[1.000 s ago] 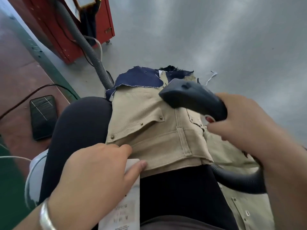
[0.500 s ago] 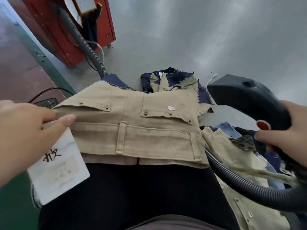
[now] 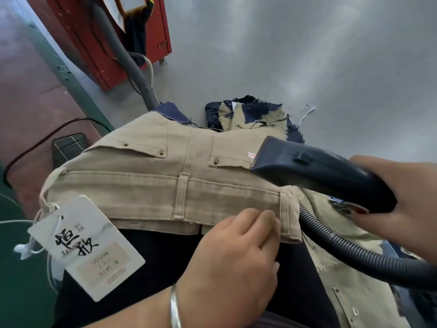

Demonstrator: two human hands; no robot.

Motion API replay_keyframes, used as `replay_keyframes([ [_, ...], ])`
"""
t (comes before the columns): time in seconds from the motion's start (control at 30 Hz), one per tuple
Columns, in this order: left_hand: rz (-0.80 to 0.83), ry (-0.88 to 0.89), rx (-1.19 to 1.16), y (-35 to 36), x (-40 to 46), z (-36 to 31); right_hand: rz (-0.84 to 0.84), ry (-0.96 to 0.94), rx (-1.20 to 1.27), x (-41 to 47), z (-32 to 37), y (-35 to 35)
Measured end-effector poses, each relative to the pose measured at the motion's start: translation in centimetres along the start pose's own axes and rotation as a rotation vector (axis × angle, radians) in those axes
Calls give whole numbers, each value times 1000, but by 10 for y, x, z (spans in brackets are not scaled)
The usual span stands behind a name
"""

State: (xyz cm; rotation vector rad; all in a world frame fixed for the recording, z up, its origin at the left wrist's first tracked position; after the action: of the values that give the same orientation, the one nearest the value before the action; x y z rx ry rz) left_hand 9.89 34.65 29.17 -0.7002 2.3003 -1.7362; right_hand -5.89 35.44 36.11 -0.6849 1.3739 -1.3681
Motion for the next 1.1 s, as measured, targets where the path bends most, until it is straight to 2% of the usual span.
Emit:
replay_keyframes([
  [0.1, 22, 7, -31, 3, -1, 3, 47, -44, -152, 15, 30, 9],
  [0.23, 55, -16, -69, 0, 0, 6, -16, -205, -241, 44, 86, 8],
  [0.37, 80, -23, -82, 0, -3, 3, -119, -309, -184, 74, 126, 3],
  [0.47, 82, -11, -65, 1, -5, -3, -245, -258, -59, 99, 128, -14],
  [0.63, -75, -59, -77, -1, -2, 1, -252, -256, 82, 100, 87, -35],
  [0.83, -295, -123, 26, -9, 29, 10, -83, -25, 183, 47, -3, -15],
  [0.9, -306, -139, 64, -12, 42, 21, -75, 67, 169, 31, -51, -8],
  [1.0, -255, -137, 84, -12, 48, 29, -163, 160, 215, 11, -126, 2],
  [1.1, -207, -91, 90, -8, 38, 21, -121, 169, 246, -6, -120, 13],
])
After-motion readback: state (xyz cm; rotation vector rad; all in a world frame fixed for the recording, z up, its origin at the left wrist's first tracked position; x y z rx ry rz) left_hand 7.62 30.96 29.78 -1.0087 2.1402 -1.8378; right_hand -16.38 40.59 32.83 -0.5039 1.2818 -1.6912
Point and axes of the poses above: each hand's wrist, its own x-axis towards the middle knuckle, its own y-axis out of the palm, z = x × y, the point moved 8 cm from there along x, towards the middle knuckle
